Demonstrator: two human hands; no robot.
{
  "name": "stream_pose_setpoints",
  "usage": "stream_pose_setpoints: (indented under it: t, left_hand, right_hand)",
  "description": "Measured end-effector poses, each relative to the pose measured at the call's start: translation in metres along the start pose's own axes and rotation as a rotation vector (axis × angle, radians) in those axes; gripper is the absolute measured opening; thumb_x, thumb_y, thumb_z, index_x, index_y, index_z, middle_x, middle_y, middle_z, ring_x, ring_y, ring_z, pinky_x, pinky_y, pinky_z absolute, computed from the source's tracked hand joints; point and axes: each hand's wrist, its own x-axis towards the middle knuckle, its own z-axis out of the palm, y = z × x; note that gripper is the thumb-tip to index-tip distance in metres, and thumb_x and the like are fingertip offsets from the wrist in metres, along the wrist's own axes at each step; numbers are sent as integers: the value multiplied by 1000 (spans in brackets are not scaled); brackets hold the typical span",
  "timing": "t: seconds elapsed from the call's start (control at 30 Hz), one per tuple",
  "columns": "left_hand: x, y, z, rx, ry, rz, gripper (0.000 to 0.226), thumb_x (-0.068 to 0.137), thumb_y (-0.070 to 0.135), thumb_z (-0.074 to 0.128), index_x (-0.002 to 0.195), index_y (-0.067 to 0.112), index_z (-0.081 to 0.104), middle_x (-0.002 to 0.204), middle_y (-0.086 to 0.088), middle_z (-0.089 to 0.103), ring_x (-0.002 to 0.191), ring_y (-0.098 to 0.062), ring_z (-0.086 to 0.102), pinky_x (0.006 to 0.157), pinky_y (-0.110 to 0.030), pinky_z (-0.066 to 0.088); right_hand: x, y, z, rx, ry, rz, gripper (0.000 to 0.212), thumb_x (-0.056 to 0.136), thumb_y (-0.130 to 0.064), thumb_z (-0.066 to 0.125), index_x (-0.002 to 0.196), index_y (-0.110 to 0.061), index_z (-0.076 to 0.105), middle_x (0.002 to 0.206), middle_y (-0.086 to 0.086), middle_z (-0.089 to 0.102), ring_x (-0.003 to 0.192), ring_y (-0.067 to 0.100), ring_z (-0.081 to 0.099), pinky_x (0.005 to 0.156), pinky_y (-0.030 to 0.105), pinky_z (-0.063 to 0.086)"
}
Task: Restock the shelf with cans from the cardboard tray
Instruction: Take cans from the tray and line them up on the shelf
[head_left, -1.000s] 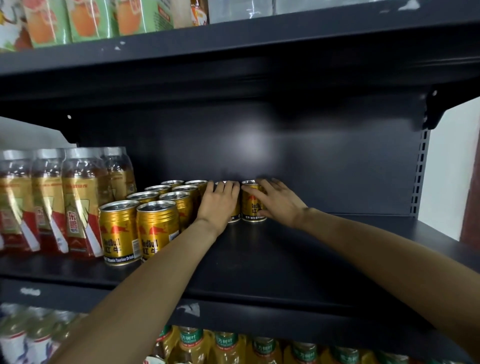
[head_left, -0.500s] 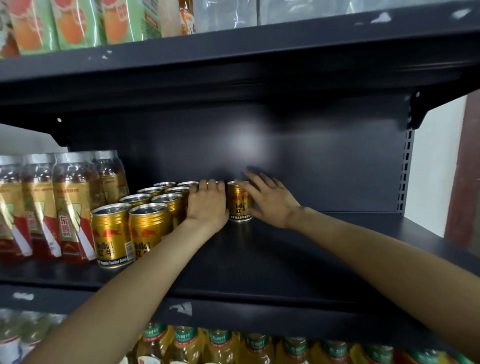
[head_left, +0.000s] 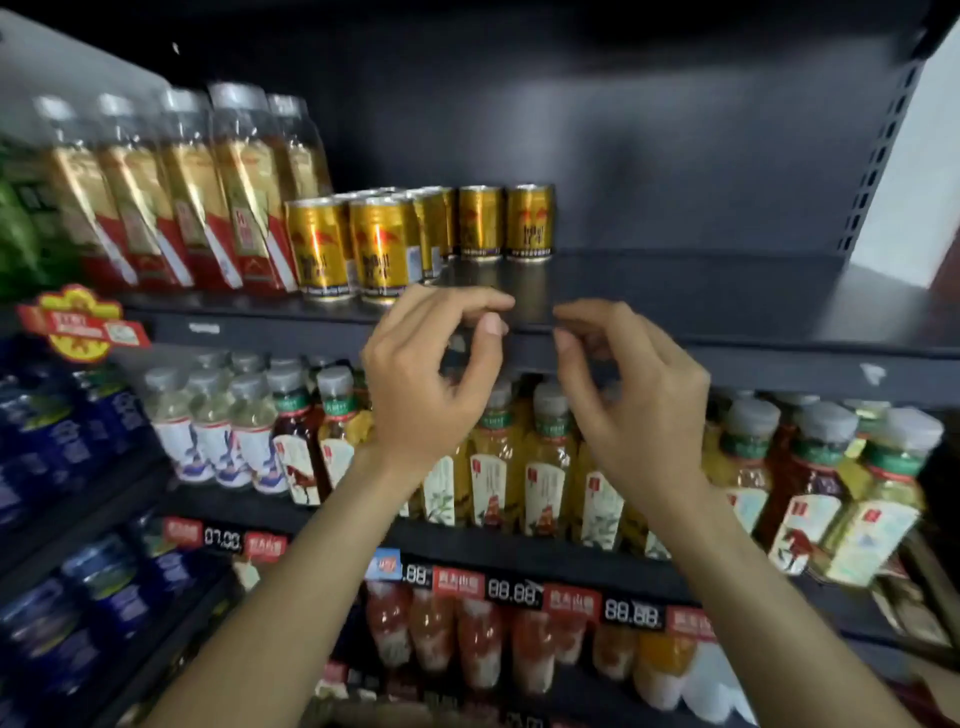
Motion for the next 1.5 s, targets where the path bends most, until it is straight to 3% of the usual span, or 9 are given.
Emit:
stream_pose_setpoints:
  t: [0.17,0.43,0.67,0.87,0.97,1.17,1.33,1.43,1.5]
  left_hand:
    - [-97,13,-32,12,-189,-164,23,89,16,50,87,5,69,79,0,69,78,-11,59,72,-20,43]
    - [-260,20,-115,210,-1128,-599,23,89,34,56,110,27,62,107,11,65,104,-12,57,73,-26,45]
    - [-340,48,-139,57,-1340,-849,40,86,41,60,123,26,53,124,8,56,113,-11,54,80,-29,48]
    - [-367,63,-105,-31,-1527,-848,63,80,33,67,135,28,37,139,2,38,127,-19,40,84,-35,45]
    - [-375,58,-89,-75,-1634,-923,74,73,37,73,135,29,33,137,-2,36,122,-24,44,90,-45,47]
    - [-376,56,-70,2,-1620,-888,72,68,34,80,127,18,42,129,-5,43,117,-25,47,90,-39,45]
    - [-330,41,-79,-75,-1230,-1143,71,61,37,85,121,22,48,114,8,57,103,-10,55,86,-28,46]
    - [-272,37,-85,-189,-970,-1160,64,62,46,80,116,26,51,103,17,56,94,-1,54,79,-19,43]
    - [-231,35,-85,-293,-818,-1136,59,61,55,78,110,30,55,102,20,58,93,9,55,77,-13,43]
  right_hand:
    - [-101,-30,0,-53,-186,47,15,91,-12,54,98,-6,66,85,4,67,78,18,59,67,24,46]
    - [-270,-54,-19,-116,-873,342,23,85,-21,55,106,-14,62,95,4,66,88,28,60,65,30,46]
    - [-355,-63,-41,-141,-1303,628,49,82,-16,62,130,-17,51,125,10,55,110,37,52,88,44,46]
    - [-369,-55,-46,-273,-1542,540,78,78,-14,61,145,-25,23,143,6,36,126,33,39,100,46,38]
    - [-370,-48,-34,-271,-1539,524,78,78,-15,65,144,-27,25,141,4,39,127,30,41,97,42,38]
    - [-367,-34,-27,-68,-1397,763,74,69,-25,79,132,-20,41,132,1,52,120,25,50,93,36,39]
    - [-315,-30,-44,203,-877,1062,66,65,-23,83,120,-16,47,114,3,58,103,17,58,83,29,49]
    - [-261,-31,-53,415,-682,1207,62,71,-19,79,122,-20,44,112,-6,58,102,4,56,79,16,50]
    - [-226,-31,-56,496,-591,1246,59,71,-22,76,121,-20,46,109,-10,58,102,3,56,80,19,50]
